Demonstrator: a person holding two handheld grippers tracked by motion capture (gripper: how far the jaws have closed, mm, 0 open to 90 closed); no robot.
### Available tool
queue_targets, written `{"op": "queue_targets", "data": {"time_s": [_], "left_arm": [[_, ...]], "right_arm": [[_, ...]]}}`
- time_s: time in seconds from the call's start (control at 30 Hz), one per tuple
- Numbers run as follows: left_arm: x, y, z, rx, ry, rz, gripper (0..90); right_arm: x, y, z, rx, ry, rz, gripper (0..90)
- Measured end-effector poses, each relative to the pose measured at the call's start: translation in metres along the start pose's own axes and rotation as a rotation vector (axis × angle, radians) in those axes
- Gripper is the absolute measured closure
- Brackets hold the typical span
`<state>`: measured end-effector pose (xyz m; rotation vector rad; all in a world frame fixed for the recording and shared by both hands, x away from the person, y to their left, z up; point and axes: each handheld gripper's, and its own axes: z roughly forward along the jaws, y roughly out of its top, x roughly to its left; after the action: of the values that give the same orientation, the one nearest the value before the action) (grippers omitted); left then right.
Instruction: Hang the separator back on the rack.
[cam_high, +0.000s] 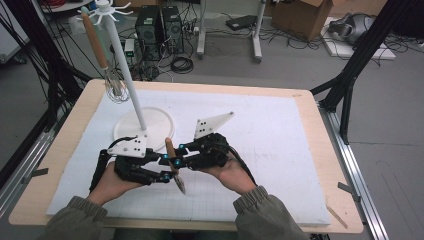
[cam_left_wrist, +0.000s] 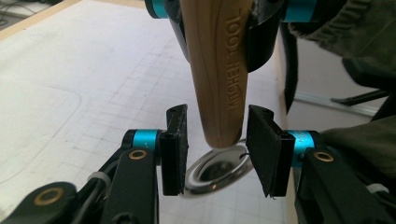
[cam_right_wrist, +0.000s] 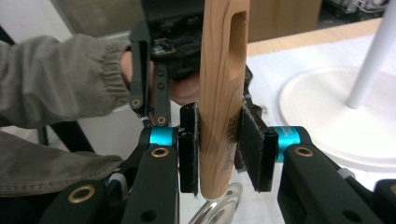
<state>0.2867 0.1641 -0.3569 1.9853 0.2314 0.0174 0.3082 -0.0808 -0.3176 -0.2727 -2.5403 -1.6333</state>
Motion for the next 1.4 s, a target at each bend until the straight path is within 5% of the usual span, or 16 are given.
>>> {"op": "queue_targets", "data": {"time_s": [0.13,0.23,0.63,0.77,0.97,1.2,1.4], "left_arm": [[0.0,0.001,0.0,-0.032,-0.03,-0.004,63.8],[0.0,0.001,0.0,-0.048,-0.013,-0.019,69.0],[0.0,0.002,-0.007,-0.053,0.194,-0.042,70.1],[-0.002,0.003,-0.006,-0.046,0.226,-0.041,70.2],[-0.004,0.002,-0.008,-0.047,0.211,-0.032,70.1],[0.0,-0.001,-0.014,-0.085,0.078,-0.063,66.3],[0.002,-0.001,-0.017,-0.109,0.027,-0.071,65.8]], "right_arm": [[0.0,0.001,0.0,-0.02,0.031,-0.006,70.2],[0.001,0.001,0.0,-0.025,0.027,-0.013,70.1],[0.012,0.005,0.003,-0.056,-0.181,-0.031,64.0],[0.016,0.008,0.011,-0.043,-0.234,-0.045,63.3],[0.012,0.011,0.014,-0.051,-0.2,-0.039,71.4],[0.004,0.011,0.011,-0.064,-0.08,-0.036,72.6],[0.002,0.011,0.01,-0.075,-0.027,-0.045,72.7]]}}
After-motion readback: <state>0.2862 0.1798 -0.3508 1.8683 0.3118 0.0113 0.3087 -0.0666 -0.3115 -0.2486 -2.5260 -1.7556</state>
